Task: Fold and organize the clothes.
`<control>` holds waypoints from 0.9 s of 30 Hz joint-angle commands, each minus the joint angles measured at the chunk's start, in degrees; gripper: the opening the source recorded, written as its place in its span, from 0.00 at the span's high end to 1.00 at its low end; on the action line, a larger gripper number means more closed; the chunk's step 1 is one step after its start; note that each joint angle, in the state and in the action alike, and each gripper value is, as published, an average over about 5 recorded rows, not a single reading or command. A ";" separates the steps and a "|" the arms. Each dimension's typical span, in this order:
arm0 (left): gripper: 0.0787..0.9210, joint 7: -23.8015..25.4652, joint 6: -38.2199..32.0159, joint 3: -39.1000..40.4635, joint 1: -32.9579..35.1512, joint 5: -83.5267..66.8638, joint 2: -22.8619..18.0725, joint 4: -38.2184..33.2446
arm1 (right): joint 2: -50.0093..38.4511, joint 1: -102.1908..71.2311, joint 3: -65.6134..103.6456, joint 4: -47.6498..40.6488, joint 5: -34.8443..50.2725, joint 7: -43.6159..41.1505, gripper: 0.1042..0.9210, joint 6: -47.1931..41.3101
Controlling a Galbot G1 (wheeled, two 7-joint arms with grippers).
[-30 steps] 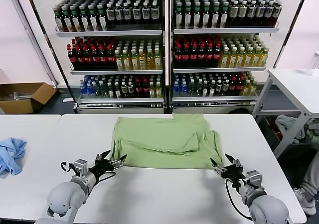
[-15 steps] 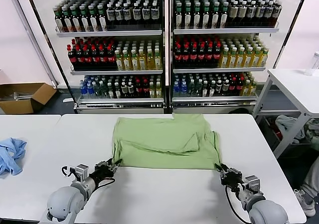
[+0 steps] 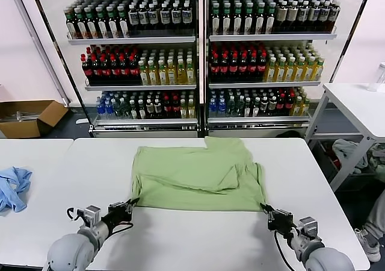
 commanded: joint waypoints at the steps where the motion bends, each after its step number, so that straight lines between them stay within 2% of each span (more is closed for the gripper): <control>1: 0.97 -0.33 0.17 -5.49 17.19 2.83 -2.20 -14.53 | 0.21 -10.80 2.11 8.78 -0.67 -0.19 0.99 0.55; 8: 0.97 -0.62 0.17 -9.02 24.43 4.91 -2.84 -19.28 | 1.47 -19.07 3.46 13.75 -5.21 0.29 0.99 1.03; 16: 0.97 -0.89 0.18 -9.78 25.94 6.26 -3.02 -21.49 | 1.59 -21.60 3.07 14.37 -7.94 1.09 0.96 2.32; 21: 0.94 -1.93 0.18 -10.44 25.11 5.57 -3.08 -22.81 | 1.26 -18.58 4.04 14.45 -5.01 1.76 0.79 2.80; 27: 0.75 -2.43 0.16 -14.60 24.76 2.58 -2.22 -23.20 | -2.45 -10.14 6.13 12.41 5.00 2.55 0.58 5.82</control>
